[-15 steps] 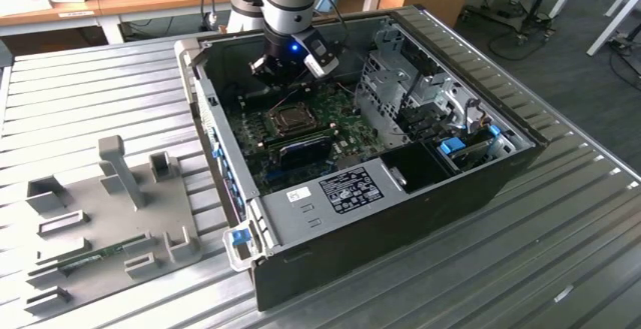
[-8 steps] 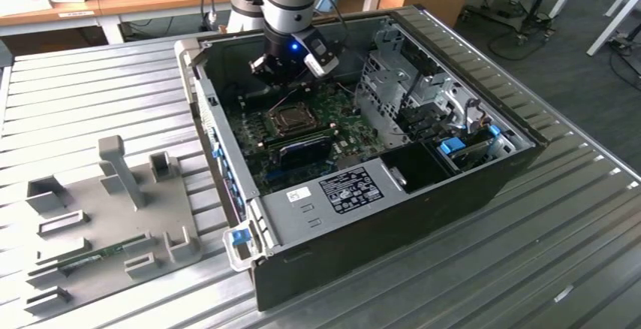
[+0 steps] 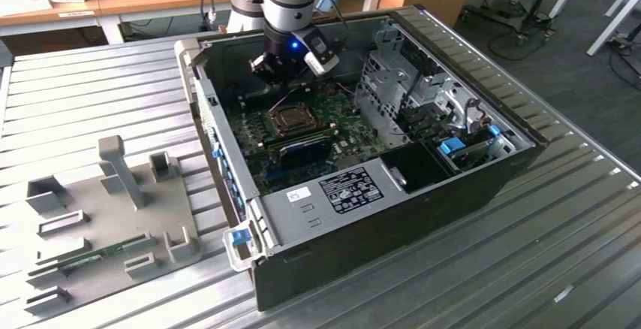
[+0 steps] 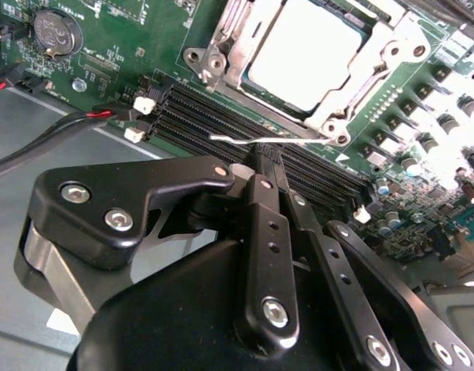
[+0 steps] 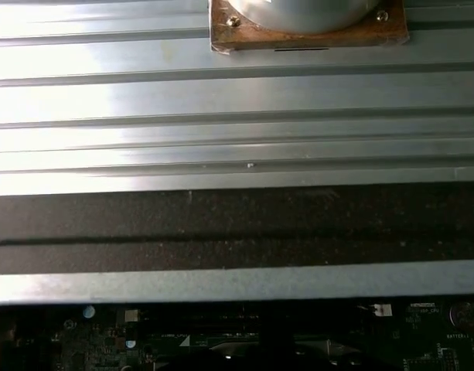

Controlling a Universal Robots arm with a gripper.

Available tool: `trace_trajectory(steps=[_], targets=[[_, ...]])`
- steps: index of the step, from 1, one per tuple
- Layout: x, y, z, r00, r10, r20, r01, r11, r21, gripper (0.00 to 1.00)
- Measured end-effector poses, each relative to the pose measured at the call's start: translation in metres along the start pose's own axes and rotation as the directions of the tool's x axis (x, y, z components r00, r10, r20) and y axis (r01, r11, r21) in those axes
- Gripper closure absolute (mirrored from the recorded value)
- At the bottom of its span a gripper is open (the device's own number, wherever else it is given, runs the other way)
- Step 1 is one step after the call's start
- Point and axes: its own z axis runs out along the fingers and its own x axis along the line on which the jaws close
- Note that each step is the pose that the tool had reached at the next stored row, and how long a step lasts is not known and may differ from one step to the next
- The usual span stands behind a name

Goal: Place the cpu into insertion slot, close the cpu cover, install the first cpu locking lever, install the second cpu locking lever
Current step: 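Install the first cpu locking lever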

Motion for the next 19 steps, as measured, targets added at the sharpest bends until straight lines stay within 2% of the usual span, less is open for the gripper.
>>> trace_trajectory(steps=[4, 7, 8, 12, 13, 19], targets=[[-0.0003, 0.0014, -0.0072, 1.0000, 0.000, 0.0001, 0.000, 1.0000, -0.0001, 0.89], [-0.0003, 0.0017, -0.0084, 1.0000, 0.000, 0.0004, 0.000, 1.0000, -0.0007, 0.89], [-0.0003, 0.0015, -0.0085, 1.0000, 0.000, 0.0006, 0.000, 1.0000, -0.0040, 0.89], [-0.0004, -0.0001, -0.0097, 1.0000, 0.001, 0.0001, -0.001, 0.9994, -0.0333, 0.89], [-0.0004, -0.0005, -0.0098, 1.0000, 0.001, 0.0000, -0.001, 0.9993, -0.0372, 0.89], [-0.0004, -0.0011, -0.0099, 1.0000, 0.001, -0.0003, -0.001, 0.9993, -0.0374, 0.89]])
